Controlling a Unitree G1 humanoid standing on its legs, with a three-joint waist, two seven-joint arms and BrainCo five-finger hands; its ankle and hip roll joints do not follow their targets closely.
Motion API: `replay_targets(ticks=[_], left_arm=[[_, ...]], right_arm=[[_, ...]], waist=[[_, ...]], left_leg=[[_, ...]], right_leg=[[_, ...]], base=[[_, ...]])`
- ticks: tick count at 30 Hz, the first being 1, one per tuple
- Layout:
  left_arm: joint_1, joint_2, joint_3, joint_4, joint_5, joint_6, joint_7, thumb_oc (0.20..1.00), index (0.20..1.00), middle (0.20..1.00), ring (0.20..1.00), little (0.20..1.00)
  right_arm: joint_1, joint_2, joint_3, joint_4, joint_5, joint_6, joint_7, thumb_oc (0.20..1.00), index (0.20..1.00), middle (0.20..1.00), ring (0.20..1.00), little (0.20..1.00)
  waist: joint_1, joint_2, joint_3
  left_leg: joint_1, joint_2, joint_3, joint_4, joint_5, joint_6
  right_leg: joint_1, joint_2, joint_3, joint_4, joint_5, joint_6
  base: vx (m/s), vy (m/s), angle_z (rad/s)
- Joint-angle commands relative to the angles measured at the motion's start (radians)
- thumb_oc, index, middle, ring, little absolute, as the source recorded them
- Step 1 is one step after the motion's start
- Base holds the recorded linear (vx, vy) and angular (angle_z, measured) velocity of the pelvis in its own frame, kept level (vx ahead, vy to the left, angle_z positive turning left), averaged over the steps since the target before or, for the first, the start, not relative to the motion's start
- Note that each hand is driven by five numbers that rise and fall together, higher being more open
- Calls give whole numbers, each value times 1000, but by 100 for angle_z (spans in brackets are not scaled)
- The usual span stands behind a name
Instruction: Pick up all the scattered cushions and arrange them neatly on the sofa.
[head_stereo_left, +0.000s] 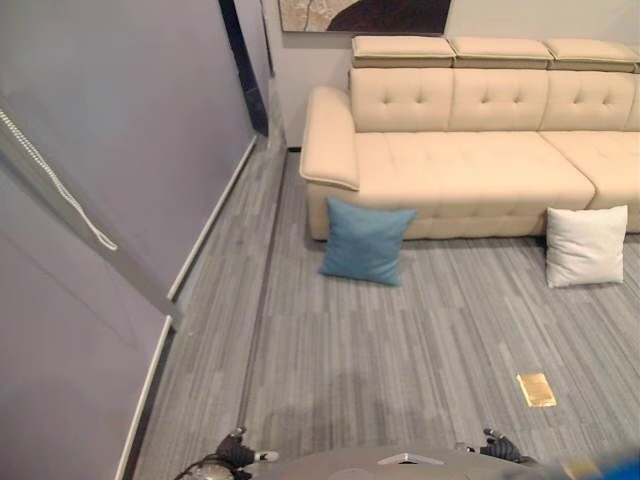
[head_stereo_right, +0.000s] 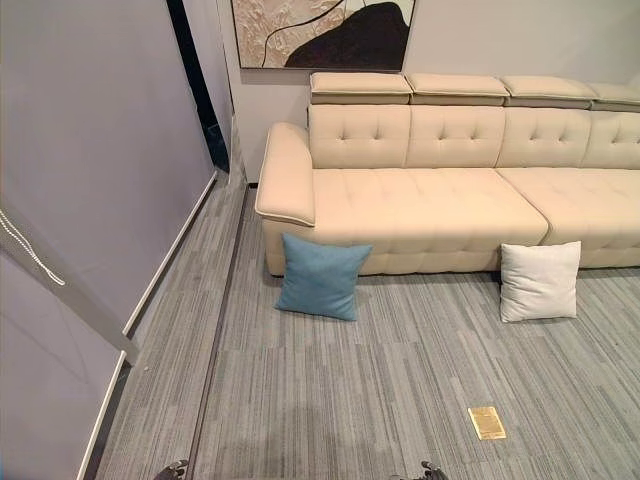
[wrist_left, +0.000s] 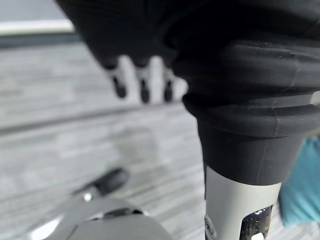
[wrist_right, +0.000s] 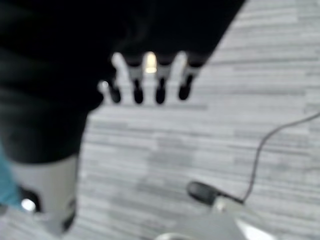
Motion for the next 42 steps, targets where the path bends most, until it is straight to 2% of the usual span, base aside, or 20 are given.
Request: replay_targets(ticks=[1,7,16,17,18,20,21,23,24,26,27,28,30,32,33,35,37,38,40,42], left_arm=[[-66,18,31,2,-35,1,3,1000,1000,1000,1000,1000],[-55,23,48,1,-38,-1,8,1000,1000,1000,1000,1000],[-74,30,40,-33,-47,-15,12,1000,1000,1000,1000,1000],[-74,29,43,-46,-52,-17,12,1000,1000,1000,1000,1000],[-78,34,37,-42,-43,-16,10,1000,1000,1000,1000,1000],[-88,32,22,-36,-32,-10,5,1000,1000,1000,1000,1000],[-90,32,21,-36,-33,-9,5,1000,1000,1000,1000,1000],[-93,31,24,-35,-43,-8,6,1000,1000,1000,1000,1000],[-92,26,30,-30,-42,-6,6,1000,1000,1000,1000,1000],[-90,22,30,-24,-34,-6,2,1000,1000,1000,1000,1000],[-89,17,22,-23,-31,-8,-4,1000,1000,1000,1000,1000],[-87,15,17,-20,-28,-8,-4,1000,1000,1000,1000,1000],[-89,10,8,-21,-30,-9,-3,1000,1000,1000,1000,1000],[-99,7,-4,-24,-42,-10,-4,1000,1000,1000,1000,1000],[-111,5,-12,-32,-48,-10,-3,1000,1000,1000,1000,1000],[-125,7,-20,-37,-48,-10,1,1000,1000,1000,1000,1000],[-128,6,-24,-37,-50,-9,3,1000,1000,1000,1000,1000],[-131,6,-26,-41,-54,-9,0,1000,1000,1000,1000,1000],[-127,10,-34,-49,-54,-12,2,1000,1000,1000,1000,1000],[-117,10,-30,-47,-50,-14,5,1000,1000,1000,1000,1000]], right_arm=[[-88,-7,32,-8,17,-9,-4,1000,1000,1000,1000,1000],[-83,-2,16,6,39,-11,-8,1000,1000,1000,1000,1000],[-113,-1,25,13,34,-8,-13,1000,1000,1000,1000,1000],[-128,-1,34,7,25,-7,-14,1000,1000,1000,1000,1000],[-141,-1,48,-1,18,-8,-9,1000,1000,1000,1000,1000],[-142,3,57,-11,13,-10,-6,1000,1000,1000,1000,1000],[-142,4,59,-16,14,-10,-5,1000,1000,1000,1000,1000],[-145,5,71,-36,8,-10,-6,1000,1000,1000,1000,1000],[-146,7,72,-47,11,-13,-7,1000,1000,1000,1000,1000],[-144,6,73,-56,12,-15,-7,1000,1000,1000,1000,1000],[-130,1,77,-69,13,-19,-6,1000,1000,1000,1000,1000],[-123,2,82,-77,11,-20,-3,1000,1000,1000,1000,1000],[-115,0,89,-72,6,-18,-2,1000,1000,1000,1000,1000],[-115,-7,88,-66,15,-21,-7,1000,1000,1000,1000,1000],[-116,-13,86,-71,21,-24,-11,1000,1000,1000,1000,1000],[-128,-20,95,-68,24,-23,-14,1000,1000,1000,1000,1000],[-130,-22,96,-65,24,-20,-14,1000,1000,1000,1000,1000],[-132,-24,95,-63,26,-18,-15,1000,1000,1000,1000,1000],[-136,-25,98,-69,27,-19,-18,1000,1000,1000,1000,1000],[-133,-25,105,-77,16,-21,-19,1000,1000,1000,1000,1000]], waist=[[5,-34,18],[13,-40,28],[28,-45,56],[44,-42,64],[53,-42,77],[40,-35,91],[36,-36,91],[30,-37,90],[29,-35,93],[14,-31,96],[-6,-30,89],[-15,-31,78],[-24,-32,66],[-26,-46,76],[-25,-58,93],[-8,-80,118],[-4,-86,124],[6,-85,129],[28,-87,134],[47,-69,126]], left_leg=[[21,-31,-159,4,-48,1],[25,-34,-155,11,-58,8],[-29,-53,-134,80,-95,46],[-43,-59,-126,103,-110,60],[-50,-67,-131,122,-122,79],[-44,-66,-157,136,-137,94],[-36,-68,-160,132,-138,94],[25,-70,-165,87,-148,85],[67,-70,-167,76,-161,76],[104,-64,-184,75,-166,64],[119,-55,-216,98,-158,48],[124,-44,-216,117,-151,33],[96,-30,-215,204,-107,-11],[-13,1,-188,417,-12,-60],[-85,32,-163,568,12,-70],[-168,12,-181,666,10,-44],[-215,11,-167,665,3,-35],[-262,-1,-162,631,-24,-20],[-302,-39,-183,449,-57,3],[-330,-47,-214,253,17,-4]], right_leg=[[-72,13,10,-2,133,18],[-68,9,20,-9,135,24],[-133,-16,60,67,136,45],[-165,-29,57,130,131,60],[-238,-40,64,268,162,82],[-298,-33,57,398,171,76],[-317,-28,43,394,169,71],[-346,-29,-56,292,161,53],[-374,-23,-117,227,182,52],[-408,3,-118,200,198,51],[-399,42,-54,205,191,37],[-376,59,-36,196,179,23],[-332,74,-47,166,168,0],[-283,65,-52,136,156,-31],[-257,61,-59,124,149,-51],[-223,63,-43,97,129,-75],[-209,60,-42,88,121,-77],[-193,61,-35,84,111,-76],[-155,65,-7,79,80,-64],[-127,88,15,86,53,-60]], base=[[35,25,0],[37,36,-1],[14,87,-15],[58,275,-87],[72,271,-147],[143,197,-71],[285,111,73],[352,9,42],[371,-23,0],[398,-41,-2],[426,-110,11],[447,-163,23],[292,-166,88],[213,-193,84],[145,-209,49],[112,-157,29],[112,-69,-18],[301,-34,-11],[366,55,8],[303,98,-11]])
